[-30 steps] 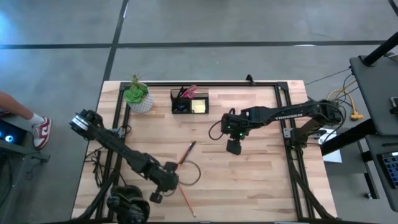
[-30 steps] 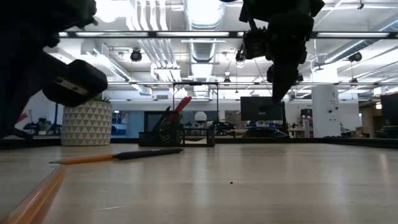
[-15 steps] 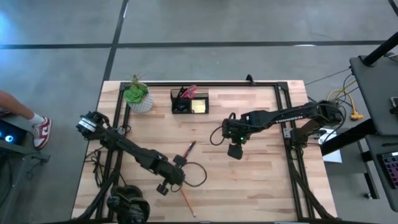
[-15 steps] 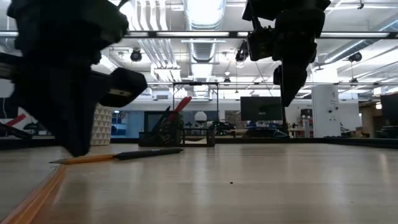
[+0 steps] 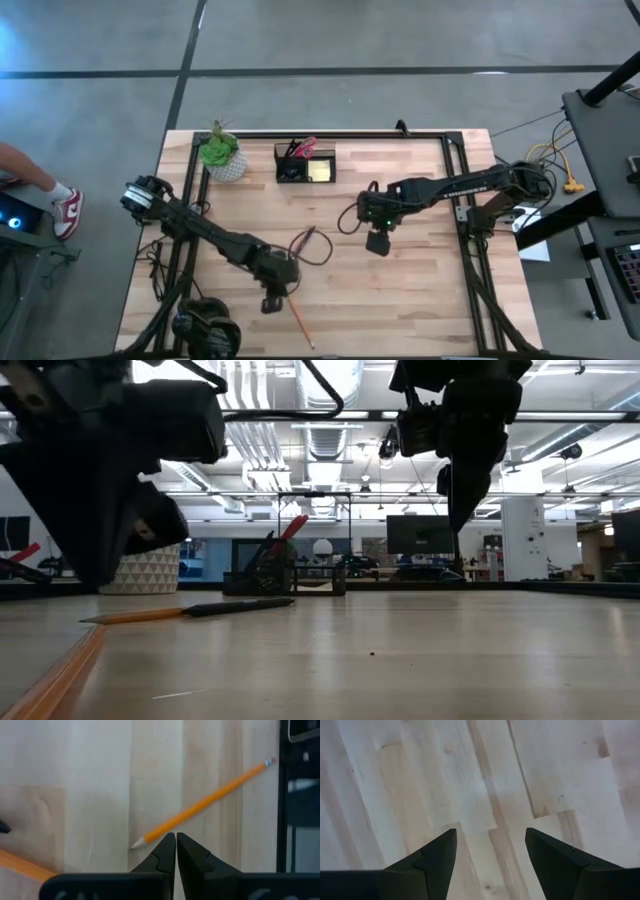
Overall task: Pick and place office supplies into organizer
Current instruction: Put the top pencil into the top left section of the black desk organizer
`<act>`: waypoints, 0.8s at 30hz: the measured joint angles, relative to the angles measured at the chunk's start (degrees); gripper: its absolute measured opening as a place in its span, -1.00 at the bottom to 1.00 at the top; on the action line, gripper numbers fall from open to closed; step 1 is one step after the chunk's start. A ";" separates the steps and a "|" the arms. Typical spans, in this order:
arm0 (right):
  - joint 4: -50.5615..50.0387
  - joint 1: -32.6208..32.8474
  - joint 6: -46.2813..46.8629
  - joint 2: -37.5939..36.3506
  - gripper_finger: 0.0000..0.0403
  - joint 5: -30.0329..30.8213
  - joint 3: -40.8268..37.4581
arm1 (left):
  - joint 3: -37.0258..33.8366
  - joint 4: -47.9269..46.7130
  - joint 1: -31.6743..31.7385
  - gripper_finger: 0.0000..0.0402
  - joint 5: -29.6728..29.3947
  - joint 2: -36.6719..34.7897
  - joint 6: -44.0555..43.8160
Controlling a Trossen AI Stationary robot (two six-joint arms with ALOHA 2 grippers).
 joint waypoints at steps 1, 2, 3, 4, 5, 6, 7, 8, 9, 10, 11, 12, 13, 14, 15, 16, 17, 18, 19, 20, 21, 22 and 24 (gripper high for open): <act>0.00 -0.03 -0.04 0.00 0.15 0.03 0.00 | -0.01 0.22 0.21 -1.00 -0.22 0.07 -1.51; 0.01 -0.09 -0.06 0.00 0.15 0.11 0.00 | -0.08 0.19 0.46 -1.00 -0.25 0.16 -3.02; 0.11 -0.07 -0.09 0.00 0.15 0.14 0.00 | -0.26 0.12 0.66 -1.00 -0.39 0.30 -4.18; 0.25 -0.05 -0.14 0.00 0.15 0.14 0.00 | -0.43 0.11 0.86 -1.00 -0.42 0.51 -5.17; 0.33 -0.05 -0.18 0.00 0.15 0.14 0.00 | -0.61 0.11 1.00 -1.00 -0.42 0.69 -5.43; 0.35 0.01 -0.28 0.00 0.15 0.14 0.00 | -0.75 0.09 1.16 -1.00 -0.42 0.81 -5.84; 0.41 0.01 -0.40 0.00 0.15 0.17 0.00 | -0.84 0.09 1.29 -1.00 -0.43 0.98 -6.71; 0.45 0.00 -0.40 0.00 0.15 0.23 0.00 | -0.87 0.11 1.39 -1.00 -0.39 1.15 -6.92; 0.48 -0.01 -0.50 0.00 0.15 0.28 0.00 | -0.91 0.09 1.45 -1.00 -0.40 1.24 -6.94; 0.58 -0.01 -0.58 0.00 0.15 0.42 0.00 | -0.98 0.09 1.43 -1.00 -0.40 1.26 -6.95; 0.69 -0.01 -0.61 0.00 0.15 0.44 0.00 | -1.03 0.12 1.43 -1.00 -0.40 1.26 -6.95; 0.79 -0.01 -0.64 0.00 0.15 0.44 0.00 | -1.10 0.23 1.45 -1.00 -0.40 1.26 -6.95; 0.88 -0.01 -0.66 0.00 0.15 0.44 0.00 | -1.27 0.28 1.45 -1.00 -0.40 1.26 -6.92; 0.96 -0.01 -0.70 0.00 0.15 0.44 0.00 | -1.47 0.13 1.43 -1.00 -0.40 1.26 -6.90; 1.02 -0.01 -0.82 0.00 0.15 0.44 0.00 | -1.58 0.07 1.43 -1.00 -0.42 1.26 -6.88; 1.08 -0.01 -0.82 0.00 0.15 0.44 0.00 | -1.64 0.20 1.43 -1.00 -0.47 1.26 -6.85; 1.12 -0.01 -0.82 0.00 0.15 0.44 0.00 | -1.69 0.33 1.43 -1.00 -0.64 1.26 -6.84; 1.17 -0.04 -0.78 0.00 0.15 0.44 0.00 | -1.84 0.42 1.43 -1.00 -0.70 1.26 -6.84; 1.23 -0.07 -0.75 0.00 0.15 0.44 0.00 | -2.05 0.36 1.45 -1.00 -0.81 1.26 -6.84; 1.22 -0.07 -0.75 0.00 0.15 0.44 0.00 | -2.27 0.30 1.45 -1.00 -1.20 1.26 -6.84; 1.24 -0.05 -0.75 0.00 0.15 0.44 -0.01 | -2.51 0.54 1.50 -1.00 -1.68 1.26 -6.84; 1.25 -0.05 -0.73 0.00 0.15 0.45 -0.02 | -2.64 0.82 1.62 -1.00 -1.71 1.26 -6.84; 1.25 -0.05 -0.64 0.00 0.15 0.44 -0.02 | -2.67 1.06 1.68 -1.00 -1.85 1.26 -6.82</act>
